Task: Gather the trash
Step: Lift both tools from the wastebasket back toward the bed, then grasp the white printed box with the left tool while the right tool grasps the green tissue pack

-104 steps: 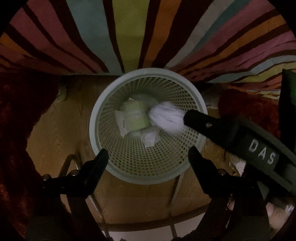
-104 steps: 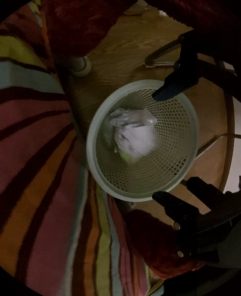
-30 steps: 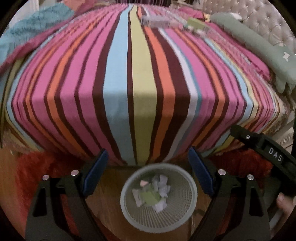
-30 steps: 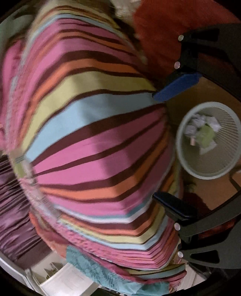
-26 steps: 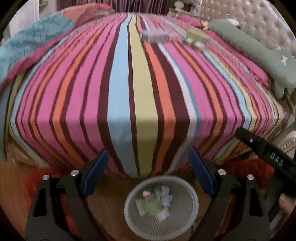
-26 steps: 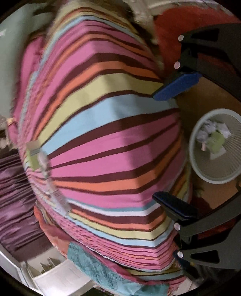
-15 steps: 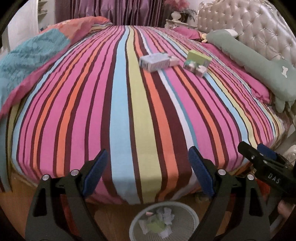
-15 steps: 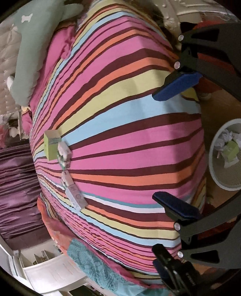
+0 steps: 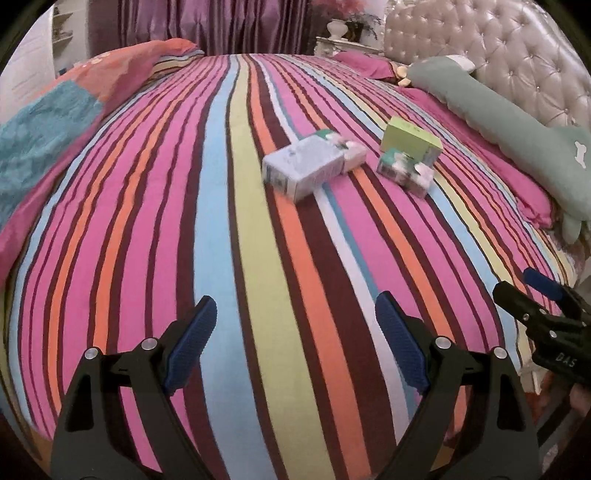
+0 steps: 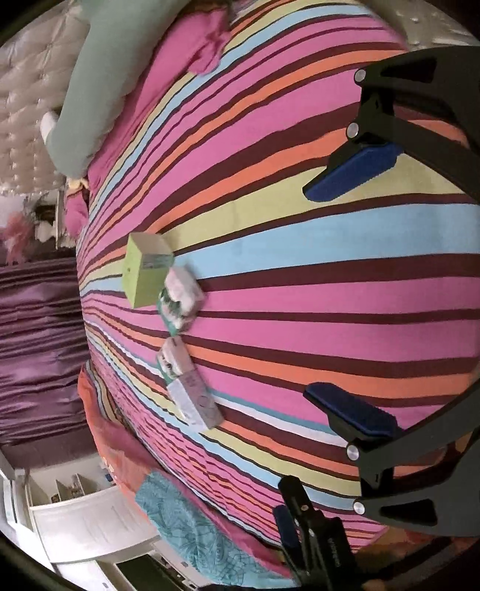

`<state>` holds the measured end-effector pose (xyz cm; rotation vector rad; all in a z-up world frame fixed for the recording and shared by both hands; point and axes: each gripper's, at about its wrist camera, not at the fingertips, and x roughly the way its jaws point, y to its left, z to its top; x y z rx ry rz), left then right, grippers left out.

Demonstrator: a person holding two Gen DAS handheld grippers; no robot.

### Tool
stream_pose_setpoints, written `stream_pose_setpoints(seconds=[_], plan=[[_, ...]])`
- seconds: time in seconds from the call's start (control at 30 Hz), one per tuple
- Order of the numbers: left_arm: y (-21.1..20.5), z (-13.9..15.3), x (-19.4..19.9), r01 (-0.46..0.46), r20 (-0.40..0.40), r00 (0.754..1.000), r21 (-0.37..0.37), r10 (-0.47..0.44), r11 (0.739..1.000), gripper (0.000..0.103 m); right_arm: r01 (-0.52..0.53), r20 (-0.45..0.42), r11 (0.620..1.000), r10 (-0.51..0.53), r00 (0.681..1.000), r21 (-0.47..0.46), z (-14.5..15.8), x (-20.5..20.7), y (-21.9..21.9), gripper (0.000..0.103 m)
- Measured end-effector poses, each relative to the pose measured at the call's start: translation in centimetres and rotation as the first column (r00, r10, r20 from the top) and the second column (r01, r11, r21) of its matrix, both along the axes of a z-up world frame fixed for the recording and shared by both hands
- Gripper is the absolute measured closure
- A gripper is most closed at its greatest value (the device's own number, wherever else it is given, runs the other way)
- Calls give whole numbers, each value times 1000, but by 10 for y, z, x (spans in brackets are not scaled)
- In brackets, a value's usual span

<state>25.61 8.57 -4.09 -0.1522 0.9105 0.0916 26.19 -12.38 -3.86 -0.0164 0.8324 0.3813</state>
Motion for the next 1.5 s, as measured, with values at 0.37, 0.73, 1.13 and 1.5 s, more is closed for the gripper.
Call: stream_pose_setpoints(seconds=[0.37, 0.73, 1.13, 1.5], plan=[[19, -4, 85, 49, -9, 999, 86, -48, 995, 18, -129, -28, 990, 127, 991, -63, -10, 70, 26, 9], [16, -21, 151, 137, -69, 989, 149, -128, 979, 18, -176, -22, 977, 175, 984, -118, -16, 126, 51, 9], [15, -38, 179, 145, -126, 984, 131, -128, 981, 18, -194, -41, 964, 190, 981, -183, -28, 152, 73, 9], [10, -31, 168, 31, -110, 994, 117, -18, 993, 49, -83, -63, 986, 75, 995, -141, -27, 138, 68, 41]])
